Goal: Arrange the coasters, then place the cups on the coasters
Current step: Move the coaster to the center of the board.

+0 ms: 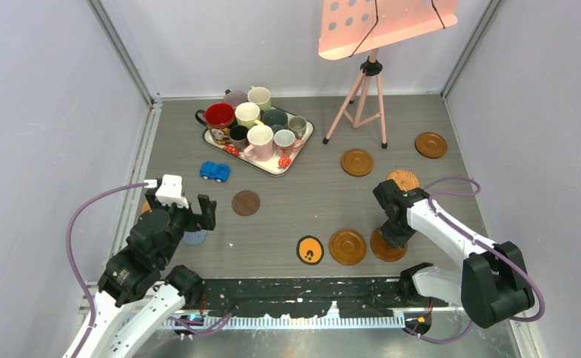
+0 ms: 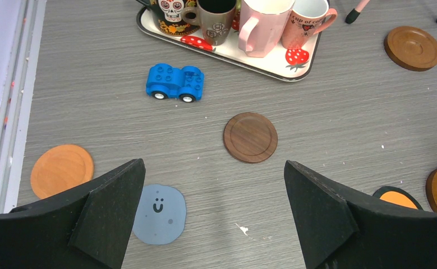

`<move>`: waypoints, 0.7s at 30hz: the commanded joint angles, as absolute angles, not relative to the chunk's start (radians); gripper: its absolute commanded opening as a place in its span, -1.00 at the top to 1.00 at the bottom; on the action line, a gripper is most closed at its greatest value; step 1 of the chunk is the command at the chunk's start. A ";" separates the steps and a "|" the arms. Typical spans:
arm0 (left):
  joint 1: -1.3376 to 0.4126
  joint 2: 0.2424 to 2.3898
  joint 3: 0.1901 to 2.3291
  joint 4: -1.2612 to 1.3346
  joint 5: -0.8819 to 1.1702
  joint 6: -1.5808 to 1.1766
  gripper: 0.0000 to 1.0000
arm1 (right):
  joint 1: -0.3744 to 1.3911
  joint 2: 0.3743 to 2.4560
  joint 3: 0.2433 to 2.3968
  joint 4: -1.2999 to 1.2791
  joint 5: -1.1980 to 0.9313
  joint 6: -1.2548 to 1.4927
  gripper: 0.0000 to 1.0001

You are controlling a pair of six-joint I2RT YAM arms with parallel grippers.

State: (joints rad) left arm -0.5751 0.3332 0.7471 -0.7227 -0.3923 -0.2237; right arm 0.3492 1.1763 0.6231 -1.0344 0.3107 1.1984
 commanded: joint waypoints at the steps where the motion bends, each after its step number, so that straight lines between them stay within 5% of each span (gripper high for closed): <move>1: -0.578 0.328 0.748 -0.690 -0.394 -0.218 -0.96 | 0.345 1.140 0.699 -0.946 0.293 1.092 0.90; 7: -0.578 0.327 0.749 -0.692 -0.397 -0.217 -0.96 | 0.355 1.030 0.776 -0.802 0.237 0.915 0.89; 12: -0.578 0.329 0.747 -0.689 -0.395 -0.217 -0.96 | 0.399 0.949 0.725 -0.429 -0.019 0.807 0.43; 21: -0.578 0.480 0.747 -0.685 -0.329 -0.239 -0.98 | 0.565 1.090 0.841 -0.318 -0.027 0.736 -0.18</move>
